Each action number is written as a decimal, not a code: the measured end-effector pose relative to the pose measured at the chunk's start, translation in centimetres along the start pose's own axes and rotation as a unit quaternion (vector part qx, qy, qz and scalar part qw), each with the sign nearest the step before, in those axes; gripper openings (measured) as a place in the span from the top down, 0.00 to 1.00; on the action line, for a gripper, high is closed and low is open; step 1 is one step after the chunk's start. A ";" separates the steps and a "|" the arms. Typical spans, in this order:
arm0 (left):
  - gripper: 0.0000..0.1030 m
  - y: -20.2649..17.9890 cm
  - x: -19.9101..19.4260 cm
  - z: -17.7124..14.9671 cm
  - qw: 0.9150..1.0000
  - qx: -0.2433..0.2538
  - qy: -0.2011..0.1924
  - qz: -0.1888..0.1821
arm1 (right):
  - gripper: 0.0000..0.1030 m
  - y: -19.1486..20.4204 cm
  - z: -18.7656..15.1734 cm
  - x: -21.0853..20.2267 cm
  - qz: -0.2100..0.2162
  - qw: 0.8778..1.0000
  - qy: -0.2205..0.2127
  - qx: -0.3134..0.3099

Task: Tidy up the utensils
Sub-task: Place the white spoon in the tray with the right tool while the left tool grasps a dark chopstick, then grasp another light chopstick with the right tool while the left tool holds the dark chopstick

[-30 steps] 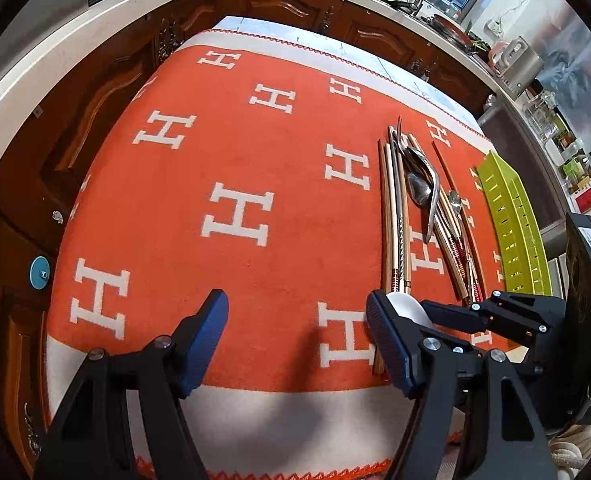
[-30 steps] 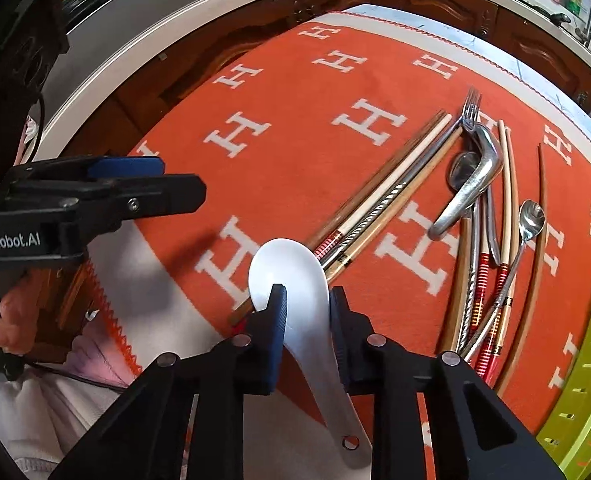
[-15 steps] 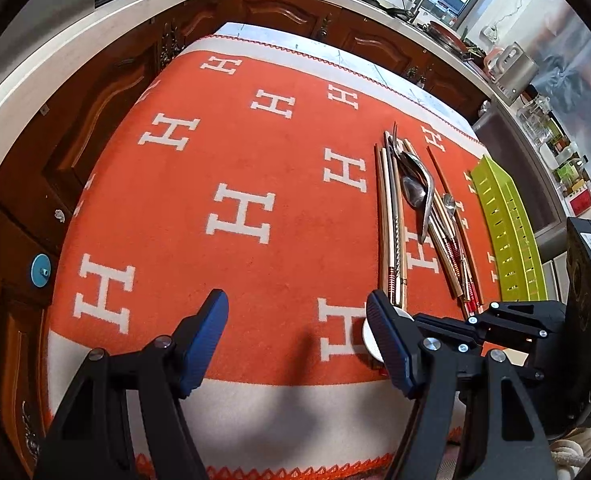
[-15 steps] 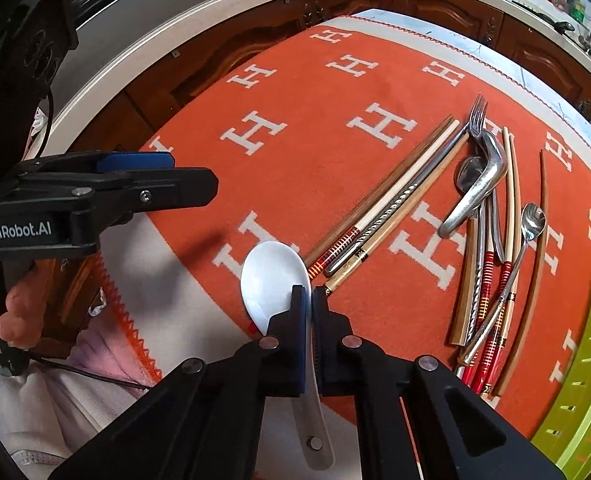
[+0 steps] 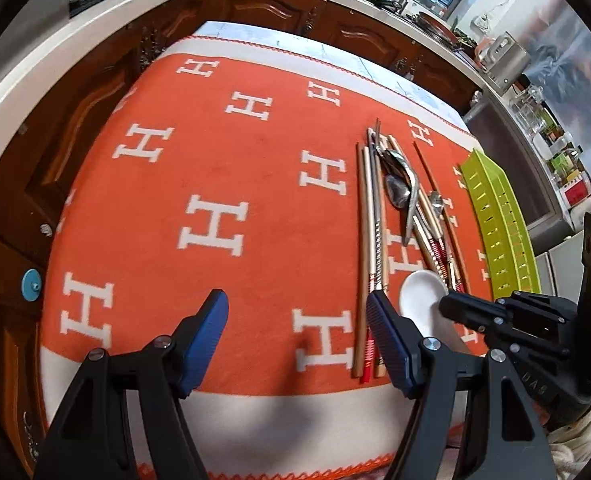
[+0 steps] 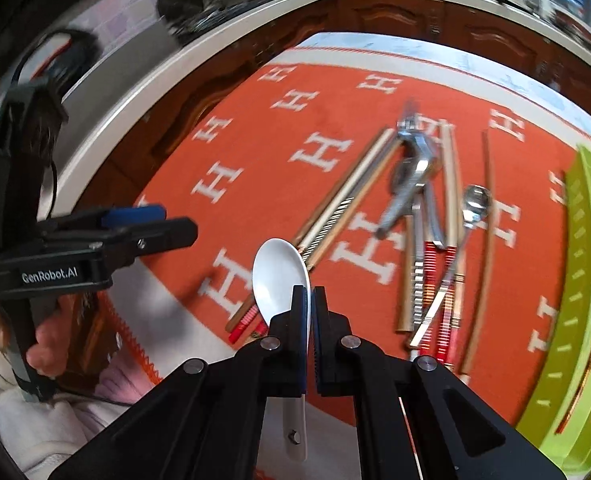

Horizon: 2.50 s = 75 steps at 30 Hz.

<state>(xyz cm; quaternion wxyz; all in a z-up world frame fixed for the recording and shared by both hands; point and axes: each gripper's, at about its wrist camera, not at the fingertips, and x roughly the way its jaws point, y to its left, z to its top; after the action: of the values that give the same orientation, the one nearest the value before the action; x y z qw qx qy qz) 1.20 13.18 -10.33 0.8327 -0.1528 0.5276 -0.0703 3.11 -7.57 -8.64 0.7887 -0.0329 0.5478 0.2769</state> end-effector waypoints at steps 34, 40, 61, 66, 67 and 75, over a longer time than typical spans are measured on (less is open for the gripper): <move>0.81 -6.9 10.8 8.6 0.992 0.043 0.114 0.039 | 0.98 -31.6 5.8 -4.0 -0.148 0.927 -0.071 0.338; 0.80 -7.7 11.6 9.7 0.992 0.046 0.112 0.043 | 0.97 -31.8 7.8 0.7 -0.133 0.927 -0.069 0.342; 0.97 -7.2 8.7 8.1 0.995 0.027 0.084 0.044 | 0.96 -20.0 4.7 -7.2 -0.100 0.958 -0.095 0.253; 0.97 -6.2 4.6 7.9 0.998 0.008 0.052 0.018 | 0.96 -14.2 4.8 -7.0 -0.044 0.973 -0.072 0.216; 0.97 -6.2 4.1 7.9 0.999 0.006 0.047 0.015 | 0.96 -12.9 4.8 -6.7 -0.032 0.976 -0.065 0.207; 0.97 -5.0 -1.7 7.9 1.000 0.016 -0.005 -0.014 | 0.96 -5.1 4.8 -1.0 0.026 0.984 0.012 0.175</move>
<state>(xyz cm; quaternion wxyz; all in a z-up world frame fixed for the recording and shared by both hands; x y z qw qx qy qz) 7.73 10.35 -4.08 0.8364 -0.1473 0.5203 -0.0901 9.33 -10.57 -7.17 0.7684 0.1163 0.5976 0.1971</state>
